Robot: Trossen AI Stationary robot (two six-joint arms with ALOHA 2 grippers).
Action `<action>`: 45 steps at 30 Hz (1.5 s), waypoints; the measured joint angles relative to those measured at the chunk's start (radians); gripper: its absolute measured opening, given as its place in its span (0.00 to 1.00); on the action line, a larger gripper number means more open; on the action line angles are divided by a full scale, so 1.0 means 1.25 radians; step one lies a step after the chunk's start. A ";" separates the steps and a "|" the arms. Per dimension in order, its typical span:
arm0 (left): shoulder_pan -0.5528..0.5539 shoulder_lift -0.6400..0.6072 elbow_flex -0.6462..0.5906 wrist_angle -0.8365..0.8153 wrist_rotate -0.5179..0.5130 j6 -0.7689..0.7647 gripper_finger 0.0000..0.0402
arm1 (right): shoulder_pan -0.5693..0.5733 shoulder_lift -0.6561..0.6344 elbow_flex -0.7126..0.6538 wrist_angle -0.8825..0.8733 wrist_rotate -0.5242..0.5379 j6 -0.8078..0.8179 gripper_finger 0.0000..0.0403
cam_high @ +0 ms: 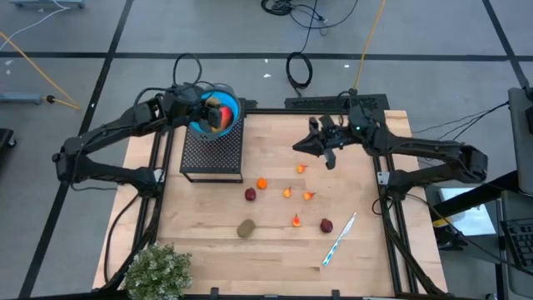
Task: Pick & Place Fruit
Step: Put the top kiwi into the blue strainer bowl on the shelf
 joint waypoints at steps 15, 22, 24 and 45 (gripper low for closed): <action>0.104 0.001 0.000 -0.066 0.043 -0.054 0.46 | -0.014 -0.273 0.000 -0.386 0.231 -0.153 0.00; 0.122 0.031 0.000 -0.064 0.052 -0.059 0.46 | -0.014 -0.307 0.000 -0.425 0.232 -0.160 0.00; 0.122 0.047 0.000 -0.064 0.061 -0.059 0.46 | -0.014 -0.312 0.000 -0.443 0.232 -0.177 0.00; 0.175 0.157 0.000 -0.061 0.099 -0.058 0.46 | -0.013 -0.407 0.000 -0.580 0.276 -0.202 0.00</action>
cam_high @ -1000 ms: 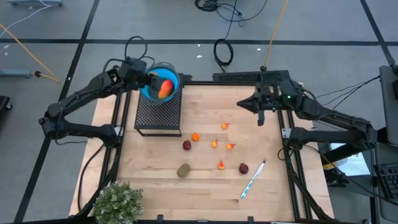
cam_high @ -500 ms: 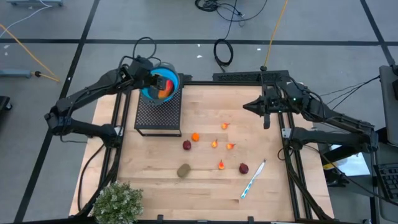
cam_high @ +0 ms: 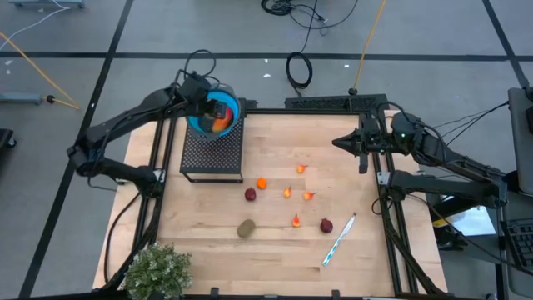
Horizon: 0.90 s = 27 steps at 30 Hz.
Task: Pick & Place Fruit
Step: Put the top kiwi into the blue strainer bowl on the shelf
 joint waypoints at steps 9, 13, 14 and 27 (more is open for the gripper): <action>0.005 0.007 0.000 -0.008 -0.004 0.005 0.46 | 0.000 0.000 0.000 -0.019 0.000 -0.001 0.00; 0.007 0.007 0.000 -0.026 -0.002 0.007 0.46 | 0.000 0.000 0.000 -0.019 0.000 -0.019 0.00; 0.007 0.007 0.000 -0.028 -0.001 0.013 0.46 | 0.000 0.000 0.000 -0.018 0.000 -0.021 0.00; 0.001 0.007 0.000 -0.028 0.006 0.046 0.46 | 0.000 0.000 0.000 -0.018 -0.001 -0.022 0.00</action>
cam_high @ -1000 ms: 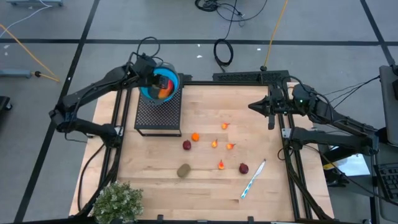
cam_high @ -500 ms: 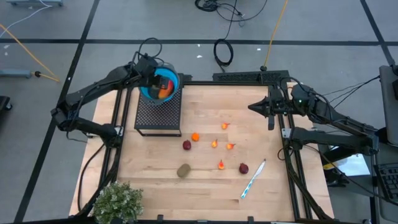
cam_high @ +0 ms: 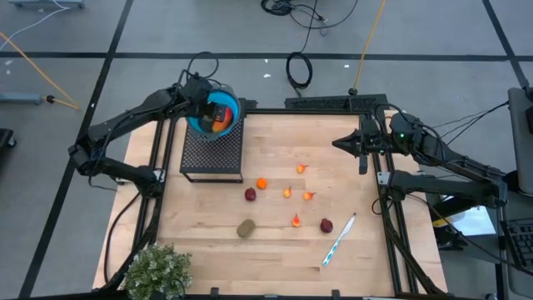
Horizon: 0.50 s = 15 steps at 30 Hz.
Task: Pick & Place Fruit
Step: Put the top kiwi into the blue strainer bowl on the shelf, then put the kiwi into the blue strainer bowl on the shelf
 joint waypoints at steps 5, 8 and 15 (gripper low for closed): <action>-0.005 0.000 0.000 0.000 0.005 -0.006 0.52 | 0.000 0.000 0.000 0.000 -0.001 0.000 0.00; -0.011 0.000 0.000 0.000 -0.007 -0.007 0.59 | 0.000 0.000 0.000 0.000 -0.002 0.000 0.00; -0.008 -0.009 0.000 0.014 0.007 0.005 0.71 | 0.000 0.000 0.000 0.000 -0.002 -0.015 0.00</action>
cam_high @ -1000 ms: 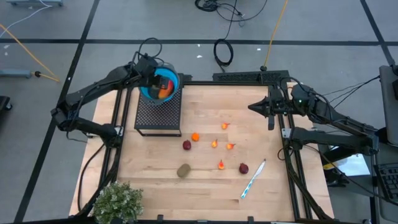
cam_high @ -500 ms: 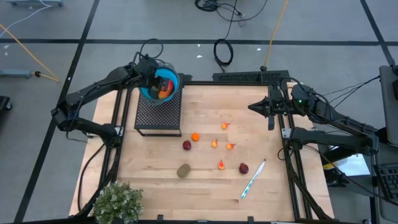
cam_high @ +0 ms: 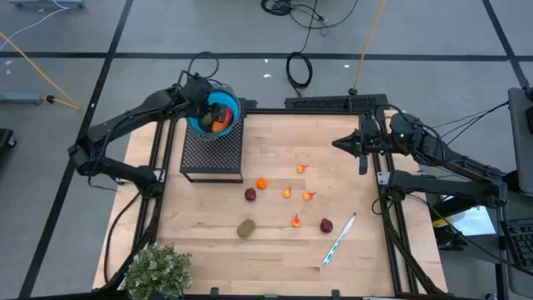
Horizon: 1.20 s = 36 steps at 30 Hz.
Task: Pick & Place Fruit
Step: Put the kiwi into the blue strainer bowl on the shelf
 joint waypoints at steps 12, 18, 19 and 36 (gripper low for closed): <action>-0.024 -0.151 0.008 0.087 0.078 0.016 0.74 | 0.000 0.000 0.000 0.000 -0.003 -0.047 0.00; -0.116 -0.236 0.009 0.128 0.190 0.014 0.74 | 0.000 0.000 0.000 0.000 -0.002 -0.069 0.00; -0.138 -0.246 0.009 0.130 0.199 0.014 0.74 | 0.000 0.000 0.000 0.000 -0.002 -0.069 0.00; -0.555 -0.223 0.010 0.105 0.151 -0.177 0.74 | -0.001 -0.099 0.000 -0.056 0.002 -0.076 0.00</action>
